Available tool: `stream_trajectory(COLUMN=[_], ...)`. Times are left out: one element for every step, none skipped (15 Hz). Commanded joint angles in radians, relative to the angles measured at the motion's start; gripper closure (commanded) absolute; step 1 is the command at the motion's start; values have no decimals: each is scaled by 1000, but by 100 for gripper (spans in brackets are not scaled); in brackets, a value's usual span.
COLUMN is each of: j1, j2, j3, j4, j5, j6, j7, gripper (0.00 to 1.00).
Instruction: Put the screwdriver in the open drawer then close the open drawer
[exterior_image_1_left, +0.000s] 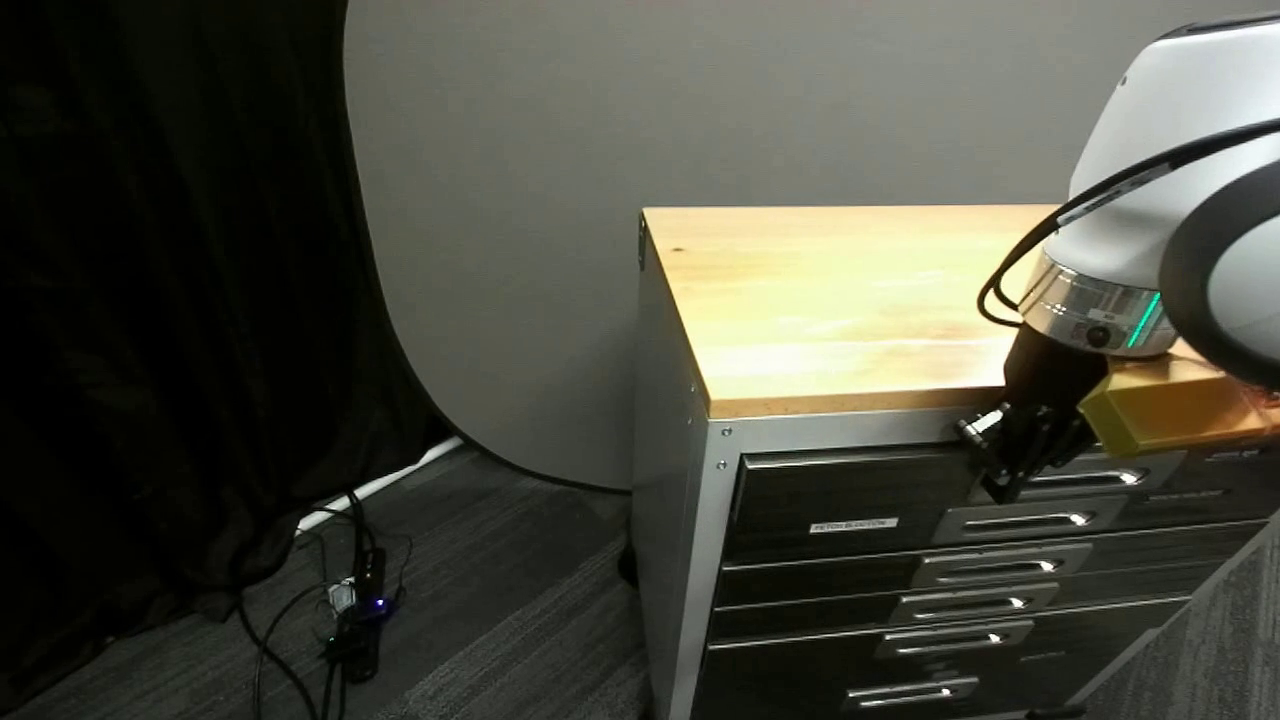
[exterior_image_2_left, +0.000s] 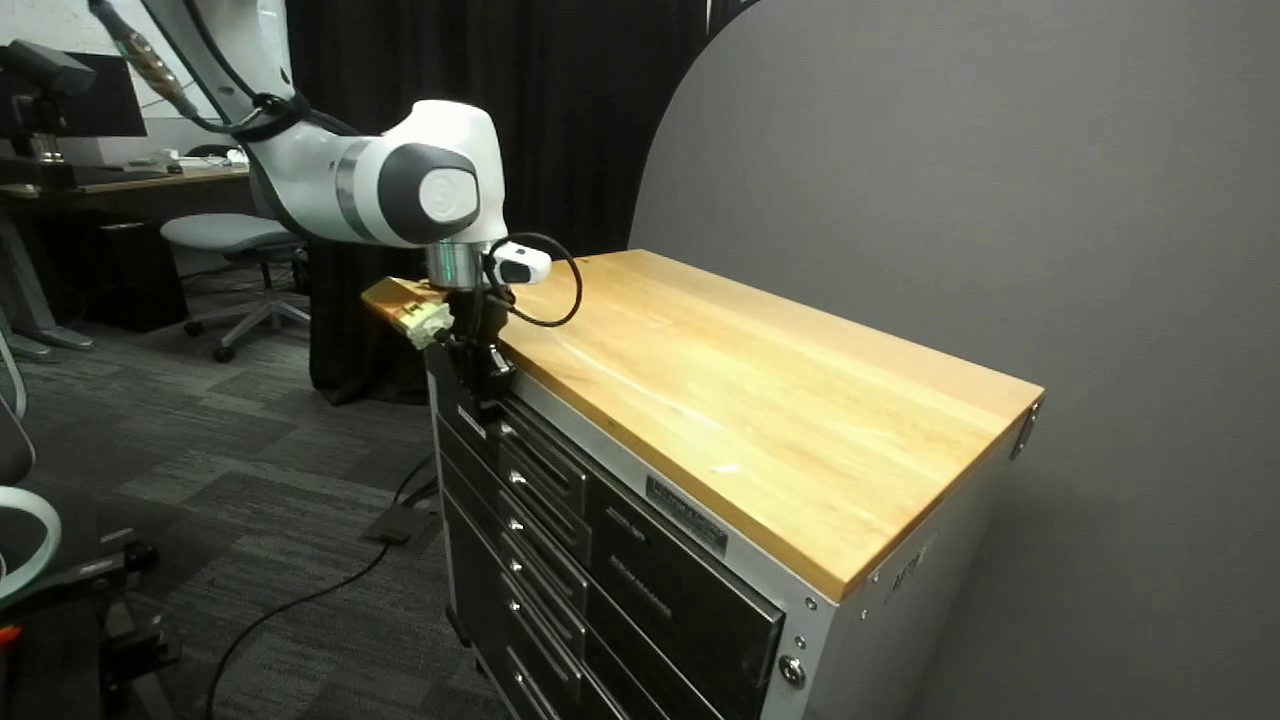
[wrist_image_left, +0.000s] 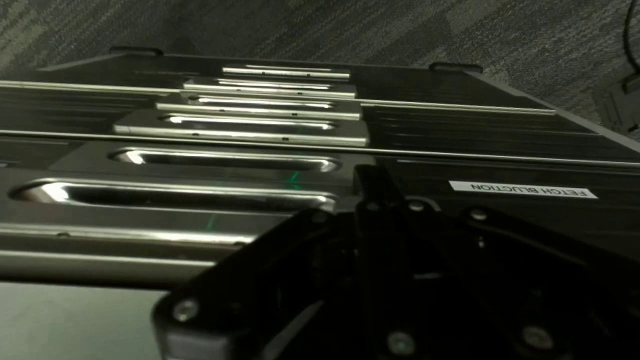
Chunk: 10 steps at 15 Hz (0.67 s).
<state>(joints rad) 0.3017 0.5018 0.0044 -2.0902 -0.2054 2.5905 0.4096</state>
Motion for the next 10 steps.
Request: stream_trajectory(j1=[50, 51, 46, 41, 31, 18, 7, -12, -19, -27], j2=[13, 7, -10, -31, -48, -76, -111, -144, -177, -206], j3=[-34, -32, -24, -17, -7, 6, 18, 41, 52, 64], j4=[21, 16, 11, 4, -3, -10, -16, -18, -12, -4], j5=[-38, -28, -13, -2, 18, 40, 63, 98, 131, 151], j6=[80, 77, 39, 1, -19, -62, -121, -183, -288, -362], j7=[46, 45, 31, 19, 15, -1, -12, -39, -50, -67], gripper=[100, 100, 74, 72, 66, 59, 50, 43, 34, 28])
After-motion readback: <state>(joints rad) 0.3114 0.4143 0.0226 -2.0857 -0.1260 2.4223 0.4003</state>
